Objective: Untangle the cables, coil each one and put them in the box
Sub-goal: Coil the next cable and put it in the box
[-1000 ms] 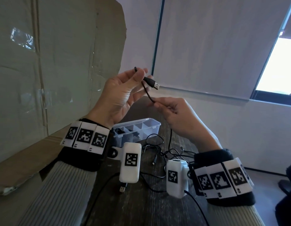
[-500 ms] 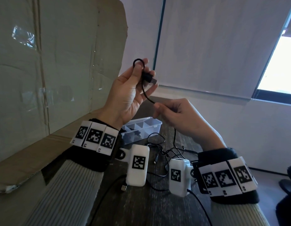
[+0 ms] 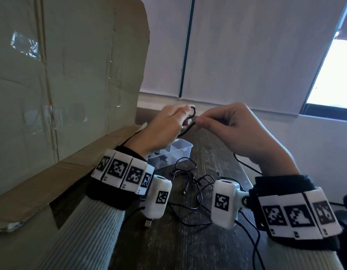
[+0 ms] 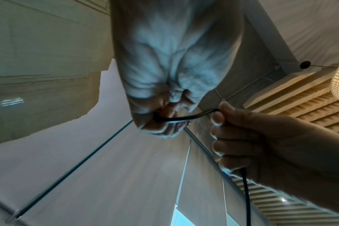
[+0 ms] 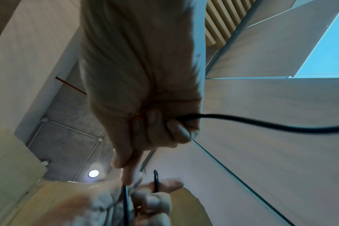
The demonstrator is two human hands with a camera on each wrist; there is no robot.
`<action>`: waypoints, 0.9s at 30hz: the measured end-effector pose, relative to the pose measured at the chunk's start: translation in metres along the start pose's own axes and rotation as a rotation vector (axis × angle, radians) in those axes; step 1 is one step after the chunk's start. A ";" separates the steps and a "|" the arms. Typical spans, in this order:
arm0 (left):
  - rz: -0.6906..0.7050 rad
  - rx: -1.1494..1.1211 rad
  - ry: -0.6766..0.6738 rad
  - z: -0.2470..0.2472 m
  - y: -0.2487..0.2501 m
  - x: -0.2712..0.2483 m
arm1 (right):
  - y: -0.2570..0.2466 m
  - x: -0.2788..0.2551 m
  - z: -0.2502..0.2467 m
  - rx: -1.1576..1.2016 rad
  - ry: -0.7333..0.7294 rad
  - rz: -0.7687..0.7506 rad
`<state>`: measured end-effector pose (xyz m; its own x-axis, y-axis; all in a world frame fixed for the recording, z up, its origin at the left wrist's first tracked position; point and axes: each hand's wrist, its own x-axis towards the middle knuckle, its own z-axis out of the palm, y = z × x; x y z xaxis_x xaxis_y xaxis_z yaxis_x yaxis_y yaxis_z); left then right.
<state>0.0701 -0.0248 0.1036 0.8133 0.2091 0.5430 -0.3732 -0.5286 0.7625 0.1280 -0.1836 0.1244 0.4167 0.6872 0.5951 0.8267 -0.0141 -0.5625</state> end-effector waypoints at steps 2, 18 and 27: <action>-0.041 0.008 -0.114 0.001 0.002 -0.001 | 0.008 0.004 0.001 -0.024 0.078 -0.011; -0.057 -0.194 -0.257 -0.024 -0.004 -0.003 | 0.035 0.006 -0.006 0.111 0.303 0.154; -0.097 -0.722 0.249 -0.005 -0.002 0.013 | 0.037 0.016 0.023 0.030 0.184 0.186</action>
<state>0.0793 -0.0169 0.1104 0.7647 0.4514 0.4599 -0.5737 0.1521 0.8048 0.1566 -0.1564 0.0994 0.6241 0.5314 0.5728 0.7192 -0.1042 -0.6869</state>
